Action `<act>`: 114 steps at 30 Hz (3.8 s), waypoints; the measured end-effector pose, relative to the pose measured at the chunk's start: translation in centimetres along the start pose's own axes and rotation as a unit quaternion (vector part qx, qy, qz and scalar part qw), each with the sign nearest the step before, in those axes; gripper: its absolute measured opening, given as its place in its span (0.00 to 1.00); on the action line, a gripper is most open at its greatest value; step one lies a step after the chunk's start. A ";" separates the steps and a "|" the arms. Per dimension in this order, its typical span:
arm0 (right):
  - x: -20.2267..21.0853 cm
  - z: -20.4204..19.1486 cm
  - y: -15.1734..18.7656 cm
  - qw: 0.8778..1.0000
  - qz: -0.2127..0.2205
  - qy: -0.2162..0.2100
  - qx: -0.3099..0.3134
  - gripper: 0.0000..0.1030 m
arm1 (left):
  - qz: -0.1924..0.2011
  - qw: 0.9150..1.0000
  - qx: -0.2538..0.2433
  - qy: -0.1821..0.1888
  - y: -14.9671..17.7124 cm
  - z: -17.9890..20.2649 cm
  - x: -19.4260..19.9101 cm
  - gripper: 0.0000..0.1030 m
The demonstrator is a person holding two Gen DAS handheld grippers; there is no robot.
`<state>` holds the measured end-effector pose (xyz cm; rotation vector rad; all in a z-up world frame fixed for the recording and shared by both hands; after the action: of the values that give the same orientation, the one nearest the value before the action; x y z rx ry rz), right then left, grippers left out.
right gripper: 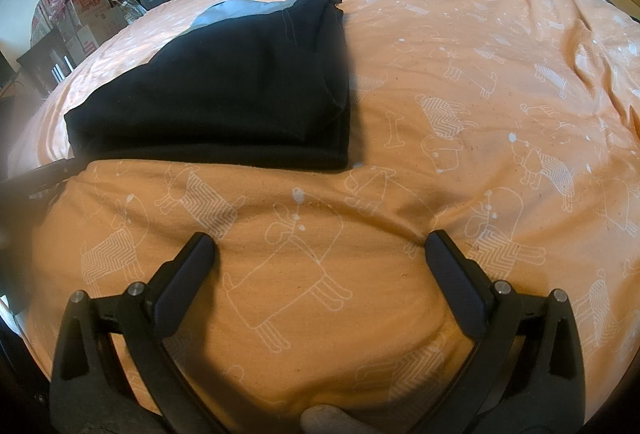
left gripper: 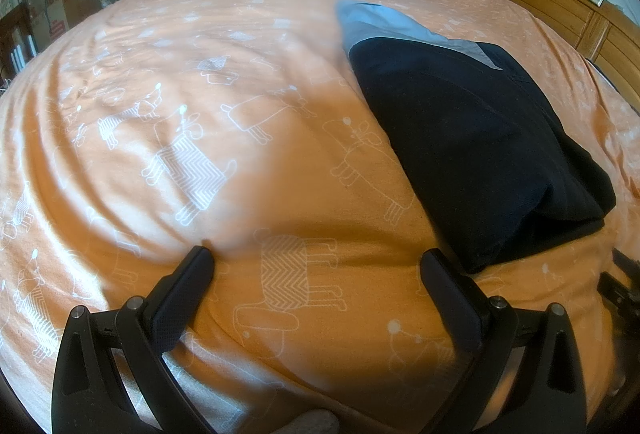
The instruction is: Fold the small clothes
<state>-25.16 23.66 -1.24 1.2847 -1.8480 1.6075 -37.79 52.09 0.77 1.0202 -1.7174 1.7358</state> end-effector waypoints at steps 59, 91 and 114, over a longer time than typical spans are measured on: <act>0.1 0.0 -0.1 1.000 0.000 -0.013 -0.006 1.00 | -0.002 1.000 0.001 0.001 -0.2 0.4 -0.1 1.00; 0.1 0.0 -0.1 1.000 0.000 -0.013 -0.006 1.00 | -0.001 1.000 0.002 0.003 -0.1 0.3 -0.1 1.00; -0.2 -0.3 -0.2 1.000 0.001 0.005 0.000 1.00 | -0.005 1.000 -0.006 -0.007 -0.2 0.6 0.1 1.00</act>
<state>-25.00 23.98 -1.23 1.2728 -1.8428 1.6131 -37.64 51.47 0.92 1.0361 -1.7258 1.7152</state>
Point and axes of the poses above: each gripper's, at about its wrist camera, not at the fingertips, and x roughly against the way its jaws point, z to its right, y to its underside, the point moved 3 cm from there along -x, roughly the way its jaws point, and after that the axes turned 14 degrees about -x, right-handed, at the moved point
